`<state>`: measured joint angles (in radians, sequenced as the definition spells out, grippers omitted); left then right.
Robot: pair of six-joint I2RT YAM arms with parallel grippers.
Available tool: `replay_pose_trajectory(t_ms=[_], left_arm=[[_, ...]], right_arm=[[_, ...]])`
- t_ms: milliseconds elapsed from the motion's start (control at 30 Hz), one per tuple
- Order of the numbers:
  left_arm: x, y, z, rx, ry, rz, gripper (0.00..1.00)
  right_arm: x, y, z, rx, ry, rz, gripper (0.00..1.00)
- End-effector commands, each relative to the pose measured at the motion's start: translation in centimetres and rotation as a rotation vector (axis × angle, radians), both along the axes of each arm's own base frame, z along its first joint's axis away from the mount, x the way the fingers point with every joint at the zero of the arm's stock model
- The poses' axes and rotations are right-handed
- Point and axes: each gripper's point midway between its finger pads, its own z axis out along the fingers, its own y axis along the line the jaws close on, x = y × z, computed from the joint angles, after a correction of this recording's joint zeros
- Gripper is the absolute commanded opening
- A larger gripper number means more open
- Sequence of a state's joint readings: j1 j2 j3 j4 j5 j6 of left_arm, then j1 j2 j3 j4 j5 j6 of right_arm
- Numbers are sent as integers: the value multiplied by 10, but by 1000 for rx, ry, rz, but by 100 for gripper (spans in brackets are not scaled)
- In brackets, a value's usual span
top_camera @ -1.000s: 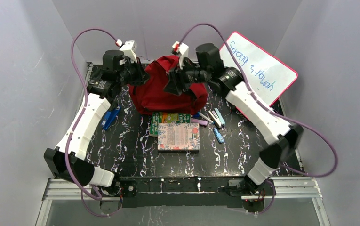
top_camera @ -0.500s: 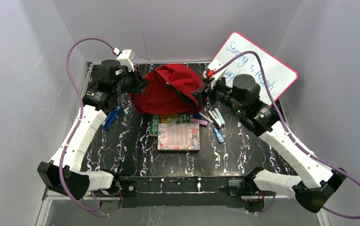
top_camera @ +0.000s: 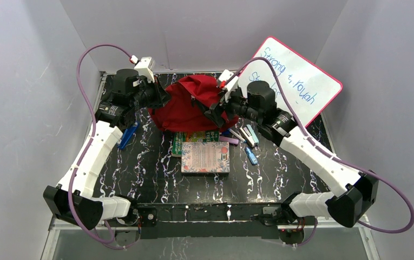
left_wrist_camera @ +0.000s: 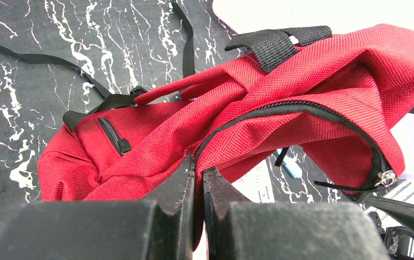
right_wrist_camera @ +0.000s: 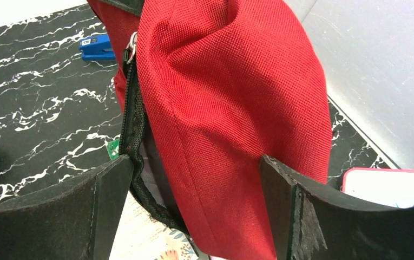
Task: Pack the student bag
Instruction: Unzip the student bag at the center of the board.
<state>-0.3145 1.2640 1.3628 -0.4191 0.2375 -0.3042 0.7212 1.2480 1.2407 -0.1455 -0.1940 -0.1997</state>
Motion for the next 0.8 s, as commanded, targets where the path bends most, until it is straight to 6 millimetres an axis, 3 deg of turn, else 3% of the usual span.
replay_pose_trajectory(t_ms=[0,233,600,767], left_arm=[[-4,-2,10,-21,-30,-13,0],[-3,-3,7,-21,-21,-12,0],[-2,-1,5,-17,-17,3,0],[-3,0,5,-18,-18,4,0]], right_arm=[[1,12,38,105,-79,26,95],[13,16,30,90,-71,-50,98],[-14,28,51,113,-102,-28,98],[-9,30,46,81,-121,-102,98]])
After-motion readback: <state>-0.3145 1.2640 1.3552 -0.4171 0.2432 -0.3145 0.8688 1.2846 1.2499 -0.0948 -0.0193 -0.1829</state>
